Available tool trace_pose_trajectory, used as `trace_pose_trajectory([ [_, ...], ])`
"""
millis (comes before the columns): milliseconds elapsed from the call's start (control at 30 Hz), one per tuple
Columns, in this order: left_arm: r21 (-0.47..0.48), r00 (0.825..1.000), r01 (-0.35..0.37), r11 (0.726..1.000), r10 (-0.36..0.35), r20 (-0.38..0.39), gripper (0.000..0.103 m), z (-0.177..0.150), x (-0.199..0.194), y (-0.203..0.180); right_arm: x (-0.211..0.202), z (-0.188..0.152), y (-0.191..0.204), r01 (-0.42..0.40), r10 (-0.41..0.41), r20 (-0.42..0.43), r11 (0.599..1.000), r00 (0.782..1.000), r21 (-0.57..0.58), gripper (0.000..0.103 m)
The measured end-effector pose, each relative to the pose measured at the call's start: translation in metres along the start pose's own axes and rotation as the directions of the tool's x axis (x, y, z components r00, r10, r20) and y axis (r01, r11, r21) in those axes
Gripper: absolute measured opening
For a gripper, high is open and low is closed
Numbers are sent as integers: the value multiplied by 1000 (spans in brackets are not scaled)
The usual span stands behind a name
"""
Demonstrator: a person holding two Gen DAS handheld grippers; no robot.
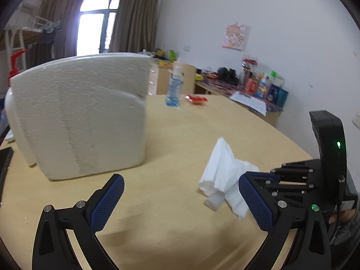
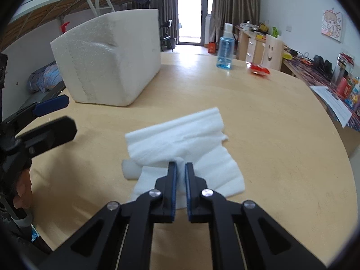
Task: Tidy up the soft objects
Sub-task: 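Lift the white tissue with the right tool, uncovering the white foam roll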
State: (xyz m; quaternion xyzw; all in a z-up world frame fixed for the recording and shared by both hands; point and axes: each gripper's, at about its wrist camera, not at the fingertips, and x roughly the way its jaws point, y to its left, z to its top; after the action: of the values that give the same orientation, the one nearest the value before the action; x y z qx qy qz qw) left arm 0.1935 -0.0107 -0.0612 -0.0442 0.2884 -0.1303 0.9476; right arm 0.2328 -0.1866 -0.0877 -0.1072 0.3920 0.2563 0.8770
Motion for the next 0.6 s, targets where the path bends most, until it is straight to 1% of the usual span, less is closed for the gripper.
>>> trace_pose_trajectory([
  [167,76,997,57,995,-53,-49,102,-3,10,-23,-6,-13,-18,24,-24,-6,999,1000,42,9],
  [300,138,993,89,986,-77,-90,102,-4,19,-37,-6,-22,-34,61,-60,-17,995,998,78,9],
  [367,167,992,94,981,-78,-99,102,-4,23,-41,-9,-24,-43,76,-75,-15,993,997,93,9],
  [400,178,992,96,979,-79,-101,102,-4,24,-43,-11,-26,-50,96,-96,-9,990,995,107,10],
  [533,186,991,99,978,-81,-102,102,-2,31,-44,-22,-29,-72,174,-177,6,972,984,157,10],
  [567,187,991,105,977,-87,-106,102,-2,32,-44,-24,-30,-76,187,-191,10,968,981,165,10],
  [600,187,989,111,976,-91,-114,102,-1,35,-45,-26,-31,-81,183,-189,15,966,982,180,10],
])
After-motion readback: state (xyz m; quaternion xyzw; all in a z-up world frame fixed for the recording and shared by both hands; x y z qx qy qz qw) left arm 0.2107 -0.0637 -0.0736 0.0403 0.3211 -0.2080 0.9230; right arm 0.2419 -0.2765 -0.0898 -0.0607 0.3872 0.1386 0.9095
